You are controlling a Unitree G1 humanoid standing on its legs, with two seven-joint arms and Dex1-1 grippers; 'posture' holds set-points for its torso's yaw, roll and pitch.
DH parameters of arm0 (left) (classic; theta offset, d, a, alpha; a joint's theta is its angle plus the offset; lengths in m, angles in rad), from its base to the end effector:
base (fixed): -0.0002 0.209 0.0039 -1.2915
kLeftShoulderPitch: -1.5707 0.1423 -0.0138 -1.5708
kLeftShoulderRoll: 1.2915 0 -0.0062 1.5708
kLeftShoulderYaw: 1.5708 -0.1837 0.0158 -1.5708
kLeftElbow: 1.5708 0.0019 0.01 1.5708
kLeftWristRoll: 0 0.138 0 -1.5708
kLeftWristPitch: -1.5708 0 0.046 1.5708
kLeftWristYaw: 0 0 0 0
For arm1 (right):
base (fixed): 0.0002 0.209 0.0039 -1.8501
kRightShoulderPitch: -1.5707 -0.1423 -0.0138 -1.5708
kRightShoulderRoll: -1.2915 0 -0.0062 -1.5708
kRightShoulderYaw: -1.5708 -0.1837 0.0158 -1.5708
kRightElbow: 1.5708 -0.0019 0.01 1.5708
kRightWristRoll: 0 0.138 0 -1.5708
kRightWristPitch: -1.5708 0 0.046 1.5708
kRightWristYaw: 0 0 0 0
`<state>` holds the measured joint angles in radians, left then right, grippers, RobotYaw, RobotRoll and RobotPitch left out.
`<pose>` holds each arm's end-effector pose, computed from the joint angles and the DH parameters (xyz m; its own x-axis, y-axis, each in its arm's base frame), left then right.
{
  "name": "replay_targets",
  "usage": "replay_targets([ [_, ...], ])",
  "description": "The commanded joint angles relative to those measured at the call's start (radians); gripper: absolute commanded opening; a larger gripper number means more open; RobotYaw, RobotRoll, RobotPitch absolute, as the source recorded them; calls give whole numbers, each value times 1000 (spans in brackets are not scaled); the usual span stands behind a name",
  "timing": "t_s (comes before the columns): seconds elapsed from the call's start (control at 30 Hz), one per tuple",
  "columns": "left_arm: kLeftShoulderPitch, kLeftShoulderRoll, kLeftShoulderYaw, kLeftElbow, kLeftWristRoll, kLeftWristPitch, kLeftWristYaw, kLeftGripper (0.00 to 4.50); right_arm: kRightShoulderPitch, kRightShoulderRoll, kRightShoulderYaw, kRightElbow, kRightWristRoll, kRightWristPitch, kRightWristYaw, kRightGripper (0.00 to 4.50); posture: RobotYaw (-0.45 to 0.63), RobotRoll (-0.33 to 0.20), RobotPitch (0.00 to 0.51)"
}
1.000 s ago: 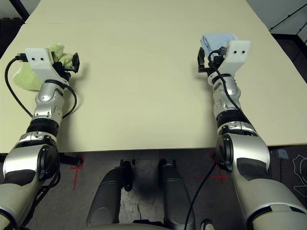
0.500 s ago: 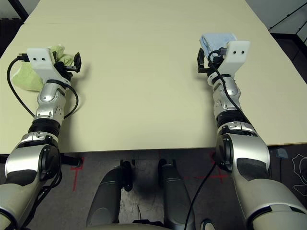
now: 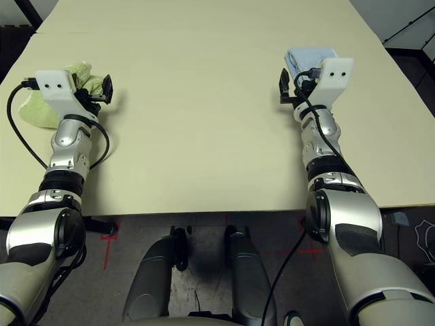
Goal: Fold the towel and set it aside.
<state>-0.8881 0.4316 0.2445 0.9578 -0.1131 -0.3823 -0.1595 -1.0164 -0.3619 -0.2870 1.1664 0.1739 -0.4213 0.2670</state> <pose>0.3372 0.2545 0.1621 0.9271 0.0710 0.3679 -0.1234 0.9850 0.1209 0.3529 -0.2311 0.1595 0.9440 0.0117 0.3298 -0.0173 0.9998 0.0141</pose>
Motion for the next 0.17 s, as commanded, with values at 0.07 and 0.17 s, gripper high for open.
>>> replay_targets([
  [0.07, 10, 4, 2, 5, 3, -3, 3, 4481, -7, 0, 0, 8, -5, 6, -6, 4500, -14, 0, 229],
  [0.17, 17, 5, 1, 5, 3, 1, -2, 4481, -3, 3, 0, 3, -3, 4, -6, 4500, -22, 0, 230],
])
